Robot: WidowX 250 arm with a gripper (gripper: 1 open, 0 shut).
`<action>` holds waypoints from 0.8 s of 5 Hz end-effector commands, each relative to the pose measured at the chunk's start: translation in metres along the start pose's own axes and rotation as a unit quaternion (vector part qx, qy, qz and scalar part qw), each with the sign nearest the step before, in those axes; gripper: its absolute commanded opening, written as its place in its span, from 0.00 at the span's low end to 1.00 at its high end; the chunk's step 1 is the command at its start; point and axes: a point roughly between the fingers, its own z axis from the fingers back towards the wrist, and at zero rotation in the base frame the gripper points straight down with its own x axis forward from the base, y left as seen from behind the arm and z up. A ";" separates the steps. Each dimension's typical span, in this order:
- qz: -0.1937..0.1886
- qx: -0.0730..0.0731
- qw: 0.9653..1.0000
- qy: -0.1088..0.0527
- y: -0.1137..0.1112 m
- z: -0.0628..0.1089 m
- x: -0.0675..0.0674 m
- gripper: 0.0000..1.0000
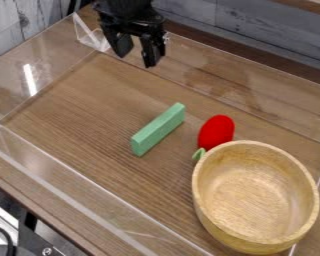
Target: Remove the green block from the brown bowl and put it on the table
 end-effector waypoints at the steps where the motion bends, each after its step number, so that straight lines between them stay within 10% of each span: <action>1: 0.002 0.013 0.999 -0.031 0.010 0.006 0.020 1.00; 4: 0.008 0.021 0.999 -0.047 0.031 -0.023 0.055 1.00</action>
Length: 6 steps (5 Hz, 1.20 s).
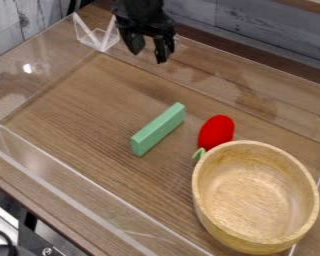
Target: Remove the green block from the brown bowl and put it on the table
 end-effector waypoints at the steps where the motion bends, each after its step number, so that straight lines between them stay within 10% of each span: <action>1: 0.002 0.016 0.999 -0.040 0.013 0.012 0.018 1.00; 6: 0.011 0.024 0.999 -0.029 0.025 -0.022 0.004 1.00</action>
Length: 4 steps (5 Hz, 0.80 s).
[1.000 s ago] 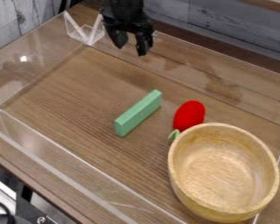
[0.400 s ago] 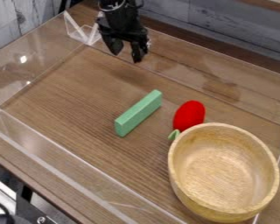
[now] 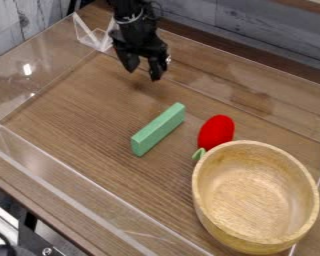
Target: Remove the green block from the brown bowl and put it on the table
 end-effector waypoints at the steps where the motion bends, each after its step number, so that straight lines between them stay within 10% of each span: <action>1: 0.001 0.013 1.000 -0.019 0.006 0.011 0.012 1.00; 4: 0.012 0.004 1.000 -0.021 0.002 0.033 0.010 1.00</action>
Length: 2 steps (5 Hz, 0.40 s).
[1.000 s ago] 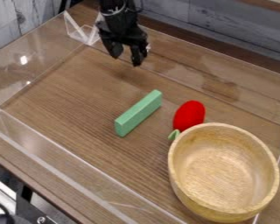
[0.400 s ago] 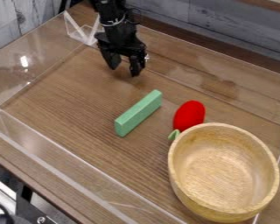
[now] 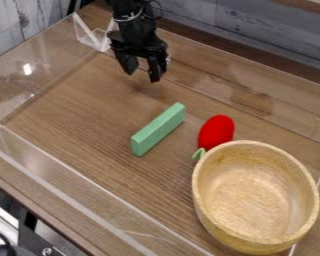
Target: Remove the green block from the brown bowl and put it on the table
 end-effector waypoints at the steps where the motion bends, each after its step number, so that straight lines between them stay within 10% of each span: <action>1: 0.001 0.015 0.999 -0.030 0.005 0.019 0.013 1.00; 2: 0.002 0.016 1.000 -0.018 0.006 0.011 0.011 1.00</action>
